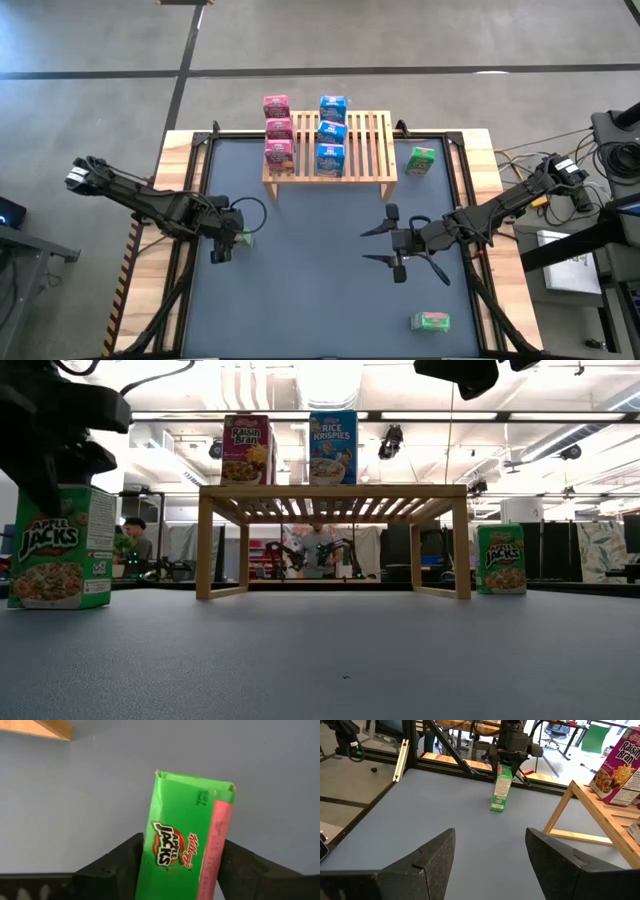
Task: Stack cereal on shelf
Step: Put the middle left green cereal box on the shelf
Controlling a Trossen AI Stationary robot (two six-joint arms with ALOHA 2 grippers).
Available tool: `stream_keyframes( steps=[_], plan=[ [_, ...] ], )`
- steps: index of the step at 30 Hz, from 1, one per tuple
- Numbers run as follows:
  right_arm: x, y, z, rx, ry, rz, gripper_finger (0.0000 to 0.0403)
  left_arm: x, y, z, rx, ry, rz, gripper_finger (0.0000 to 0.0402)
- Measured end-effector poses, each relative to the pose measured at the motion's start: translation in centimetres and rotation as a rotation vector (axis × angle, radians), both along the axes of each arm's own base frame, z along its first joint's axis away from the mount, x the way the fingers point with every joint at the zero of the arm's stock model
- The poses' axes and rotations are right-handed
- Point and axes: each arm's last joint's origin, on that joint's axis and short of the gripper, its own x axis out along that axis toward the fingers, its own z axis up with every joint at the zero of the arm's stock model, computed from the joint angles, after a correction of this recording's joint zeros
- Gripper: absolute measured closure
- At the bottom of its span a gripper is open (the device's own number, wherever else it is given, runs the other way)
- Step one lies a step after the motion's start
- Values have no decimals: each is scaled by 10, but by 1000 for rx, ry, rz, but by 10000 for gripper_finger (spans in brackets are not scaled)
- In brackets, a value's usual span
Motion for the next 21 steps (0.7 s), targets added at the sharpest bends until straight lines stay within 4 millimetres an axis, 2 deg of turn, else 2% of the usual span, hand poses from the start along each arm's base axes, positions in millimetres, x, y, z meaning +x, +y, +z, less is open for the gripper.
stream_keyframes(
  steps=[9, 16, 21],
  plan=[
    [0, 0, 0, 0, -2, -3, 172, 7, -2, 22, -23, -79, -24, 232],
    [1, 0, 0, 24, -1, -11, 172, 17, -6, 53, -53, -232, -66, 233],
    [14, 2, -8, 43, -23, -26, 172, 27, -9, 78, -77, -367, -78, 233]
  ],
)
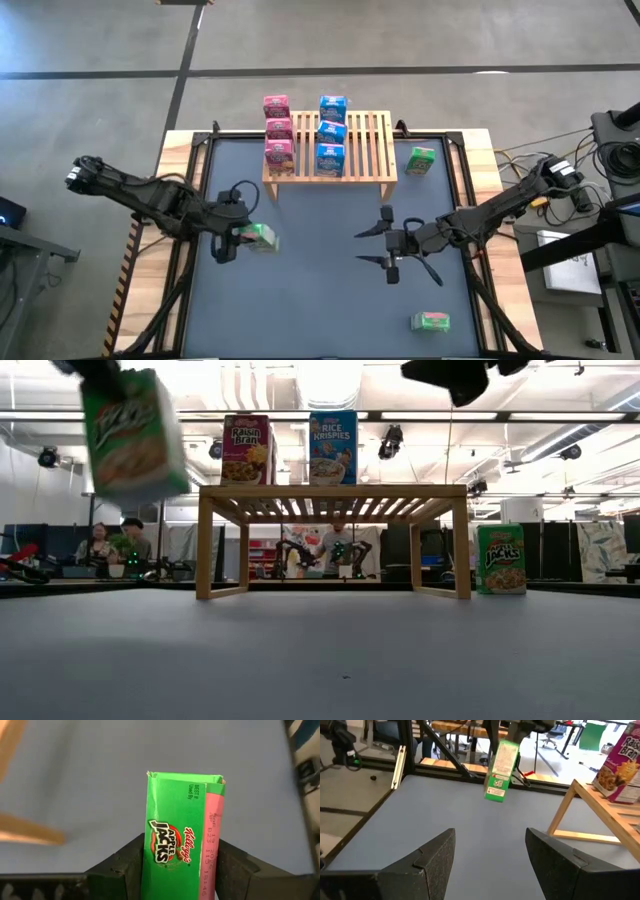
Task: Stack cereal on shelf
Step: Put the middle left green cereal box on the shelf
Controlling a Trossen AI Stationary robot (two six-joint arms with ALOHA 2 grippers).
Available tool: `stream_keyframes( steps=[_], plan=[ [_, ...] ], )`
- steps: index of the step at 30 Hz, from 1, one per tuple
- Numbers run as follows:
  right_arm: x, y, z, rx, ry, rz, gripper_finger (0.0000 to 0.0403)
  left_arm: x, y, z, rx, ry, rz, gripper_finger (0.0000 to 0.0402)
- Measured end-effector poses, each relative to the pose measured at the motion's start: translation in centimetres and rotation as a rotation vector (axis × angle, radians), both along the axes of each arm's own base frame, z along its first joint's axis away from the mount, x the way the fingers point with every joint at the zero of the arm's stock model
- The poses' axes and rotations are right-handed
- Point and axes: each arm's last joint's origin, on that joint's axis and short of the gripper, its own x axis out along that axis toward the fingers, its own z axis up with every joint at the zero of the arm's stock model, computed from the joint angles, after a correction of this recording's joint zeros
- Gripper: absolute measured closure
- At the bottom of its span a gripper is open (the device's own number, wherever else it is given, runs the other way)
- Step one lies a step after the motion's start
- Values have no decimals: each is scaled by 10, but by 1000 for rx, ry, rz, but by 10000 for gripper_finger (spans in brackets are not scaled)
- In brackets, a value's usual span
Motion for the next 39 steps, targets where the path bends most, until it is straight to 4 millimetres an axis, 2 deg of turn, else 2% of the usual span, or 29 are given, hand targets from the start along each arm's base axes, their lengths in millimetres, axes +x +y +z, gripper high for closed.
stream_keyframes(
  steps=[6, 15, 18, 28, 39],
  plan=[
    [28, 4, -20, 0, -67, -20, 172, 19, -6, 20, 8, -79, -15, 233],
    [56, 1, -38, 97, -224, -71, 170, 56, -18, 28, 66, -47, -51, 233],
    [59, 1, -42, 108, -240, -73, 150, 68, -22, 29, 84, -36, -65, 233],
    [80, 6, -42, 116, -251, -84, 37, 101, -31, 37, 146, -51, -67, 233],
    [106, 1, -48, 96, -238, -174, 30, 112, -34, 35, 159, -55, -82, 233]
  ],
)
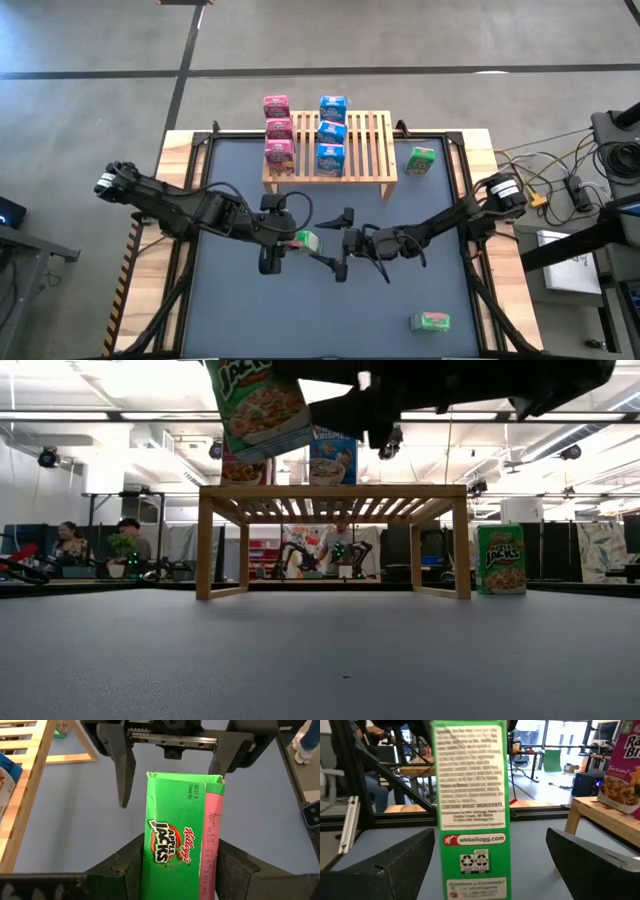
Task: Stack cereal on shelf
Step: Put the middle left green cereal box on the shelf
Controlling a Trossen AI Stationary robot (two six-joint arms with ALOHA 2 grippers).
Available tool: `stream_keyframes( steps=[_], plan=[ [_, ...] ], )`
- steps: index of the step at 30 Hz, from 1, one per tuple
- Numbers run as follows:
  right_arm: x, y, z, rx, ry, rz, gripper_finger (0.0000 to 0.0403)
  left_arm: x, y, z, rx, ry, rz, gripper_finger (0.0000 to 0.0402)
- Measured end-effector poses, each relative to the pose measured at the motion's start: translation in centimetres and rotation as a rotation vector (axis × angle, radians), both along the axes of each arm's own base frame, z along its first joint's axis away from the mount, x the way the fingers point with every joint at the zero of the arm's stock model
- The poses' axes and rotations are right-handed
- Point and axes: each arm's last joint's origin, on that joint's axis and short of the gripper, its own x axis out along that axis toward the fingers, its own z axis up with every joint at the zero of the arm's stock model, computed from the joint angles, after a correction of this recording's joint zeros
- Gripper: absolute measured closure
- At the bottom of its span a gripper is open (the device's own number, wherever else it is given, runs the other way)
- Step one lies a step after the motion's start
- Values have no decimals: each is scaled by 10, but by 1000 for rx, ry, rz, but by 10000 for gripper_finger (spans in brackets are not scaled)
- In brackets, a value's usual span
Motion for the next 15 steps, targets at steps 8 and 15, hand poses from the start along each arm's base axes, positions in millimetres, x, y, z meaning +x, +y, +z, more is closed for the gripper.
stream_keyframes(
  steps=[8, 15],
  plan=[
    [9, 1, -3, -9, 46, -3, 60, 0, 0, 0, 0, 2, 0, 233],
    [14, 2, -2, -21, 129, 3, 130, 0, 0, 0, 4, 1, -5, 233]
  ],
)
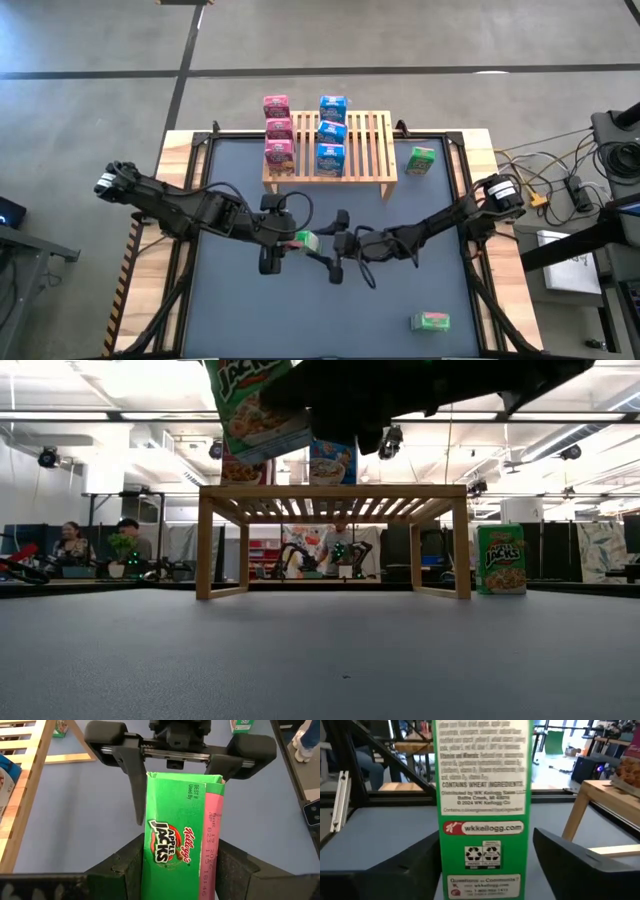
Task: Stack cereal on shelf
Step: Put the middle left green cereal box on the shelf
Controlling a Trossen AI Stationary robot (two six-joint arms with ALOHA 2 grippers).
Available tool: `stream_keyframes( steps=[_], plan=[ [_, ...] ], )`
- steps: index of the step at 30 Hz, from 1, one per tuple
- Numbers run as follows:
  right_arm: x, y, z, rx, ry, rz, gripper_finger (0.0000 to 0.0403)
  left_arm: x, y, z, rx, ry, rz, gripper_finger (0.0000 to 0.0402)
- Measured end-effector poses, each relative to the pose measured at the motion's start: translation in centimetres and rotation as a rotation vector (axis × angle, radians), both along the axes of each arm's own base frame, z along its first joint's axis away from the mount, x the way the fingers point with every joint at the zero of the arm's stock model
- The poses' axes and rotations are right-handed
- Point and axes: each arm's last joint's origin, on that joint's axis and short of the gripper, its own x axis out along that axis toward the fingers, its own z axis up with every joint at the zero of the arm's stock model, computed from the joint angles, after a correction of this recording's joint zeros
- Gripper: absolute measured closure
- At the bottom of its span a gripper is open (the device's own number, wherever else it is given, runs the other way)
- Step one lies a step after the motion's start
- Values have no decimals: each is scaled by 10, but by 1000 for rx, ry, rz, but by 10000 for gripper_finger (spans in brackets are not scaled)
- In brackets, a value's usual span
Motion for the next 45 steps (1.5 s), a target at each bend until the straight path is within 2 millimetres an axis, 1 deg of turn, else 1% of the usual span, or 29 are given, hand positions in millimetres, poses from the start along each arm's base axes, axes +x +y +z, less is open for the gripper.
stream_keyframes(
  steps=[6, 12, 15, 19, 22, 26, 28, 29, 32, 36, 38, 41, 45],
  plan=[
    [4, 2, 3, -17, 40, 12, 187, 0, 0, 0, 1, 2, -1, 233],
    [5, 3, 5, -17, 42, 54, 223, -1, 0, 0, 4, 6, -6, 233],
    [5, 2, 6, -19, 40, 52, 228, -2, 1, 1, 47, -4, 8, 228],
    [1, -1, 10, -15, 28, 48, 224, -7, 3, 7, 74, -36, 19, 206],
    [-4, -2, 13, -23, 21, 54, 224, -15, 6, 17, 70, -72, 19, 185],
    [-14, -4, 20, -21, 4, 105, 227, -33, 8, 32, 51, -137, 10, 159],
    [-21, -5, 22, -26, 1, 160, 228, -46, 10, 39, 69, -187, 23, 149],
    [-25, -5, 25, -26, -19, 189, 227, -53, 10, 44, 72, -239, 24, 145],
    [-40, -11, 30, -32, -78, 245, 226, -70, 9, 43, 77, -363, 20, 138],
    [-68, -28, 37, -40, -151, 206, 226, -91, 10, 29, 16, -510, -14, 136],
    [-85, -39, 40, -50, -192, 189, 225, -99, 11, 18, -15, -573, -22, 136],
    [-111, -58, 49, -67, -284, 152, 225, -105, 12, -1, -34, -631, -37, 136],
    [-142, -85, 60, -81, -375, 143, 225, -109, 15, -20, -40, -715, -47, 136]
  ],
)
